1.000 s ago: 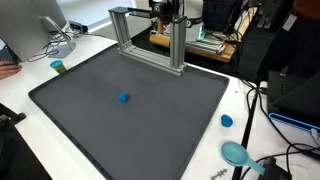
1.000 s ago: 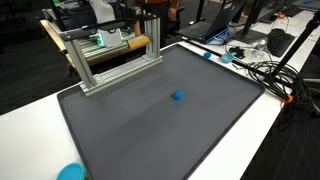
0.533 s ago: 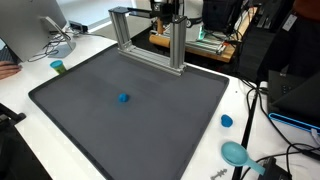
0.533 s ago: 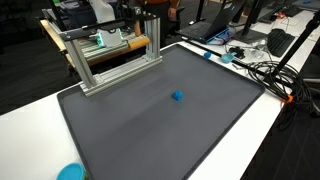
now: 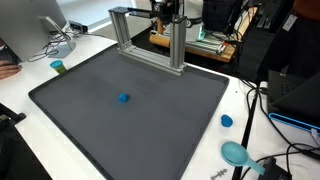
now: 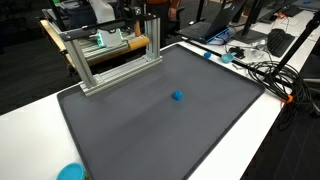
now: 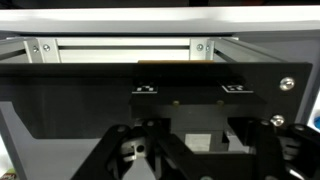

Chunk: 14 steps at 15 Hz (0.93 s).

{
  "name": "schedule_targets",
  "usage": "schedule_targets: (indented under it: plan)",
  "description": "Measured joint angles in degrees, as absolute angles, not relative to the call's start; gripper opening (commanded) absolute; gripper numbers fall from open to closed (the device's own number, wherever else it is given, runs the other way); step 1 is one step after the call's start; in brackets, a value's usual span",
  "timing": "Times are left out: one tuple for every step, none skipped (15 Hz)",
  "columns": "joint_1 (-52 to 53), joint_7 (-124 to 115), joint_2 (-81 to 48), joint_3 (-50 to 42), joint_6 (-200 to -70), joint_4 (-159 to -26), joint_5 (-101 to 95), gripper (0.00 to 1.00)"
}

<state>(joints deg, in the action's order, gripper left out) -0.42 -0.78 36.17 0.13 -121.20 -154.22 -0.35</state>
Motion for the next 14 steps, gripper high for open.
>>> schedule_targets:
  plan:
    - [-0.42,-0.88,36.30,0.14,-121.58,-154.57,-0.35,0.46]
    - [-0.50,-1.01,36.46,0.14,-121.86,-154.67,-0.37,0.41]
    - [-0.68,-1.12,36.68,0.14,-121.86,-154.69,-0.45,0.25]
    - [-0.80,-1.18,36.88,0.14,-121.90,-154.86,-0.53,0.22]
    - [-0.87,-1.28,37.08,0.15,-121.97,-154.97,-0.54,0.22]
    - [-0.86,-1.41,37.21,0.20,-122.18,-155.13,-0.54,0.22]
    - [-0.87,-1.43,37.32,0.23,-122.25,-155.22,-0.54,0.22]
    - [-0.86,-1.43,37.33,0.23,-122.27,-155.24,-0.54,0.22]
    - [-0.84,-1.39,37.33,0.22,-122.27,-155.24,-0.52,0.22]
    - [-0.83,-1.35,37.33,0.19,-122.27,-155.24,-0.49,0.22]
    - [-0.78,-1.25,37.33,0.07,-122.27,-155.22,-0.38,0.22]
    - [-0.76,-1.23,37.33,-0.06,-122.32,-155.20,-0.25,0.22]
    - [-0.77,-1.30,37.30,-0.13,-122.62,-155.19,-0.12,0.22]
    - [-0.77,-1.57,37.19,-0.16,-123.47,-155.19,0.12,0.22]
